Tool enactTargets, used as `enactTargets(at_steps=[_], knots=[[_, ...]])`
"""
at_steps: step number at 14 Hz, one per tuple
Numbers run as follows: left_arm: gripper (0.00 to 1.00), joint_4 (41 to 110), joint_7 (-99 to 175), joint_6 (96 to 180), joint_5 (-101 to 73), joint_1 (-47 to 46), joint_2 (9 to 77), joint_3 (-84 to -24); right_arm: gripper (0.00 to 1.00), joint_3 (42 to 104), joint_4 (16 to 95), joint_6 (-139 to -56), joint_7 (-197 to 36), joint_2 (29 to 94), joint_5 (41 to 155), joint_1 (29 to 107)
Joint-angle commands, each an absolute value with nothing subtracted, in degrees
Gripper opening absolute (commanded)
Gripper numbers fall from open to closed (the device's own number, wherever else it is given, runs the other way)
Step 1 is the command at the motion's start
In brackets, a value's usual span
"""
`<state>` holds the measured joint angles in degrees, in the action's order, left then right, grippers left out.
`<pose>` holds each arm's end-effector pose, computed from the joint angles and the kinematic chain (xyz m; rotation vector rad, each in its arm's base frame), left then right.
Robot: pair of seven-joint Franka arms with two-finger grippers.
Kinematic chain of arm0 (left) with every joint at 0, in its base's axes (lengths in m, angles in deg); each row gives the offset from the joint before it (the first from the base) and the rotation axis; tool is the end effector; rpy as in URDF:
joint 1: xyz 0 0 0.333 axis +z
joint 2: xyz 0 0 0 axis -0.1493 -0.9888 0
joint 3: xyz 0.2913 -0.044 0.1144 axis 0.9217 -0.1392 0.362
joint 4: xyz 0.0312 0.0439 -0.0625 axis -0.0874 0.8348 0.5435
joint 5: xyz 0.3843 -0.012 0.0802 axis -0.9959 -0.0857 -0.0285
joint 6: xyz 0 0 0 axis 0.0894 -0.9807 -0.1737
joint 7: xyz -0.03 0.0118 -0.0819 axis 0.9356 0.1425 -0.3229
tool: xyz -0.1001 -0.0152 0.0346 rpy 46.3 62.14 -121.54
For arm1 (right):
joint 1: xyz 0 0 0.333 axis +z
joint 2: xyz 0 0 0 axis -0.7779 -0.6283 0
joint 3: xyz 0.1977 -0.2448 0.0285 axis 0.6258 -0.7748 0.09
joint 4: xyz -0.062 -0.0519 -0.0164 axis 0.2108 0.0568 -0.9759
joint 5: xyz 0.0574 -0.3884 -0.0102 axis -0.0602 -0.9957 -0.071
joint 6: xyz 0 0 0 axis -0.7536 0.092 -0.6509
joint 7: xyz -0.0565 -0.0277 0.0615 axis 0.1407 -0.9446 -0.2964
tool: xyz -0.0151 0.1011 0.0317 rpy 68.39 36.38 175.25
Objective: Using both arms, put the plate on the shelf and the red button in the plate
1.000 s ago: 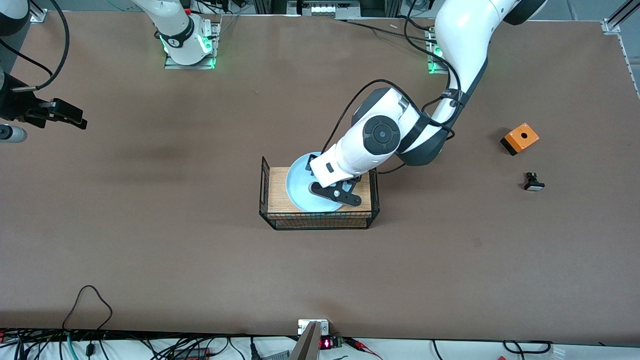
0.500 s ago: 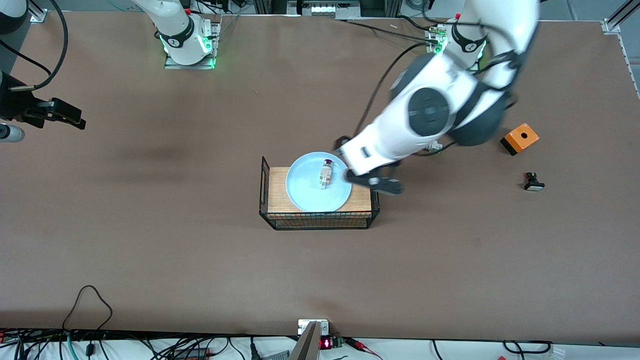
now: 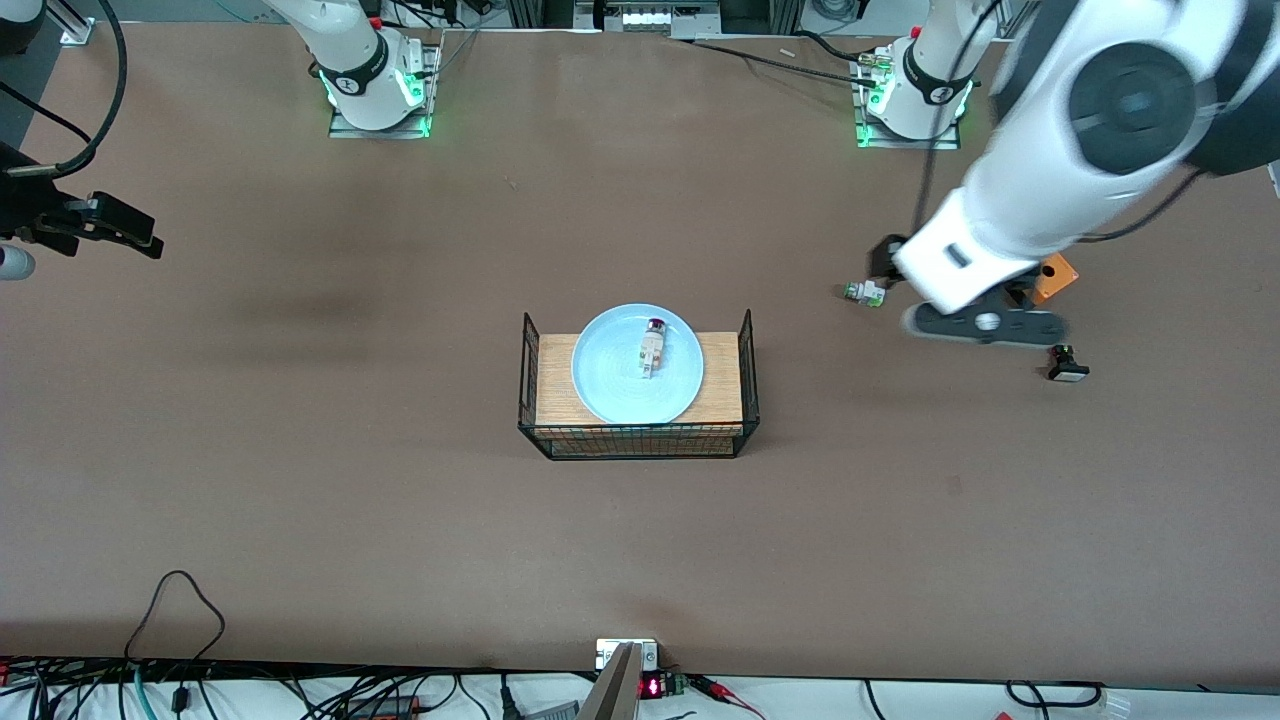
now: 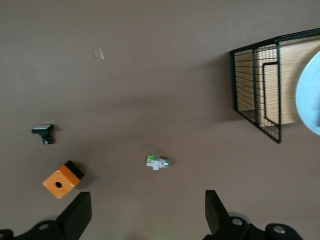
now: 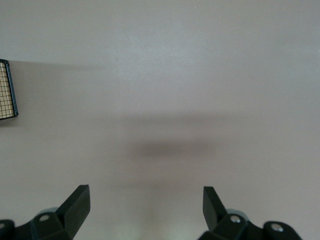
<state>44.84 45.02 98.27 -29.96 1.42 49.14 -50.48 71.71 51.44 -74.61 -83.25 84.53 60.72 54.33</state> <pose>0.5999 -0.1928 0.5824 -3.0399 0.1893 0.2384 0.5554 -0.0349 0.5854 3.1337 -0.0355 -0.0788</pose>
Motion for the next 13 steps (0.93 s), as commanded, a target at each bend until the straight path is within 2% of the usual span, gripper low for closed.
enactTargets(at_steps=[1,3,5,13], knots=[[1.0,54.7,38.6,102.8,-27.4,2.7,57.4,-45.3,1.0,71.8,51.1,-73.7,-83.0,85.2,60.6,54.4],[1.0,65.5,35.1,110.7,-23.6,2.7,64.5,-40.4,1.0,71.8,51.1,-73.7,-83.0,85.1,60.7,54.4],[1.0,71.9,34.8,117.3,-23.5,2.3,68.6,-38.2,1.0,71.8,51.1,-73.7,-83.0,85.1,60.7,54.4],[1.0,74.0,34.7,116.9,-24.2,2.3,69.5,-36.8,1.0,71.8,51.1,-73.7,-83.0,85.1,60.8,54.4]])
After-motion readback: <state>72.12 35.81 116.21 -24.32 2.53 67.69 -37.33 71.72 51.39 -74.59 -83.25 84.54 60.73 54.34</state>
